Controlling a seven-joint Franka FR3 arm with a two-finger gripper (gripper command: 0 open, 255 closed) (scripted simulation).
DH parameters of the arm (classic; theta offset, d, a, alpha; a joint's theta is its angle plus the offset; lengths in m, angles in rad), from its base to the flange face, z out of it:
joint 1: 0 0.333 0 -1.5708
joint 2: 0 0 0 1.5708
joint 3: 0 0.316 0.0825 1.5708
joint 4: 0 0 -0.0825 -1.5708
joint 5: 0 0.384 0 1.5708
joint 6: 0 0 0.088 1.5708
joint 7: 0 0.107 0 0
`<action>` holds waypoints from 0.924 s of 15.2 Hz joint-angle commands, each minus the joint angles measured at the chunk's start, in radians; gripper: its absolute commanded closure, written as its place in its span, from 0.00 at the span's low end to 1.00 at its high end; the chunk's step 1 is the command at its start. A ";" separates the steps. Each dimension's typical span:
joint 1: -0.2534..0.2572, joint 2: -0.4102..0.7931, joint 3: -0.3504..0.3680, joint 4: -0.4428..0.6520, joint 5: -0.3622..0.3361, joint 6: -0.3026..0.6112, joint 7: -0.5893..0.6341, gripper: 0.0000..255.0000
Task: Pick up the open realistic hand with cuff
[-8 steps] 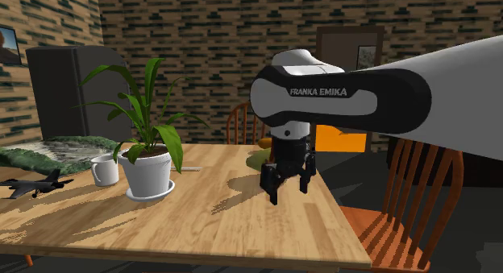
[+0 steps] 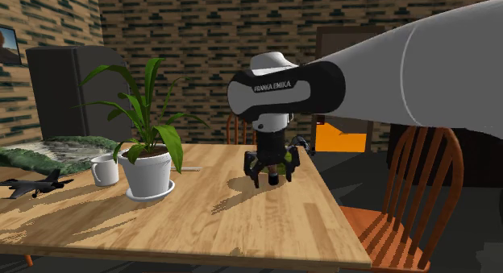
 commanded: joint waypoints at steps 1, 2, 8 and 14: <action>-0.033 0.086 0.032 0.079 -0.009 0.010 0.105 0.00; -0.049 0.126 0.045 0.115 -0.017 0.014 0.152 0.00; -0.086 0.360 0.060 0.355 -0.101 -0.002 0.441 0.00; -0.075 0.586 0.011 0.639 -0.187 -0.080 0.692 0.00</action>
